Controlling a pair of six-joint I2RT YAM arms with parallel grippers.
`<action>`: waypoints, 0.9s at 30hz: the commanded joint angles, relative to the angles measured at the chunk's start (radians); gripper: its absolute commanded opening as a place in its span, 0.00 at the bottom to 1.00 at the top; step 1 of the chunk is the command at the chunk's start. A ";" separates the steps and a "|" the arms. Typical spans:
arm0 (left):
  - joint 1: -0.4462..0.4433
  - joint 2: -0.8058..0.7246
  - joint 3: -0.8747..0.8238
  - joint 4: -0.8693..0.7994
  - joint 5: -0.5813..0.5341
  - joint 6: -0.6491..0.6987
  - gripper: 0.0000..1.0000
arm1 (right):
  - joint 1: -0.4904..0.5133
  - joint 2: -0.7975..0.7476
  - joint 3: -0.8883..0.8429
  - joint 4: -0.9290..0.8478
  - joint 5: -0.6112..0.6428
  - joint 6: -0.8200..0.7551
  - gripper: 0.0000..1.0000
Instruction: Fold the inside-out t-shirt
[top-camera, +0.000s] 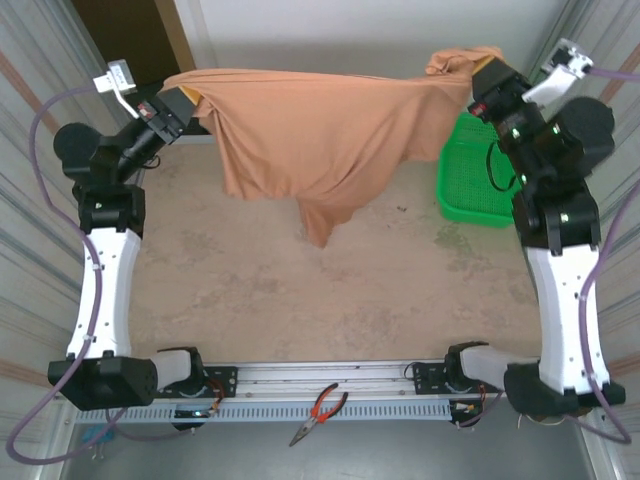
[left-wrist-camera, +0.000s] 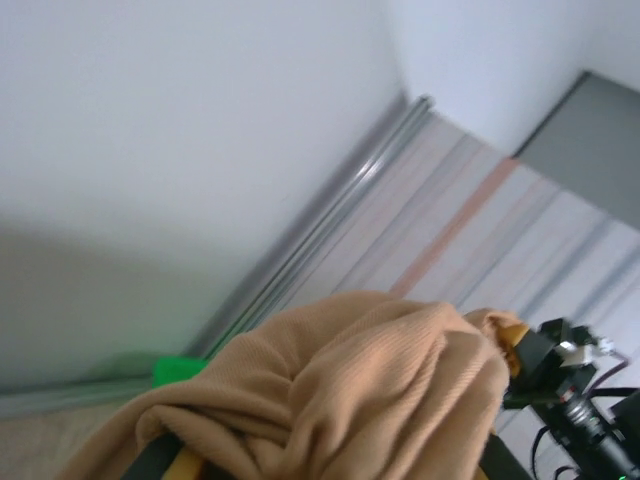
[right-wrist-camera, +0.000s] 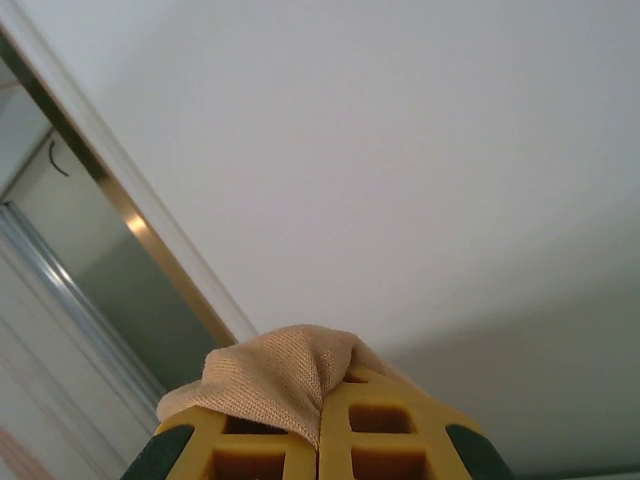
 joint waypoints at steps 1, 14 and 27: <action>0.002 -0.067 0.015 0.100 -0.048 -0.039 0.13 | -0.028 -0.007 -0.032 0.044 0.029 0.017 0.00; 0.007 0.360 0.147 -0.371 -0.060 0.071 0.02 | -0.087 0.387 0.172 -0.042 -0.127 0.081 0.00; -0.058 -0.101 -0.166 -0.538 -0.105 0.232 0.06 | -0.021 -0.125 -0.258 0.000 -0.100 0.070 0.00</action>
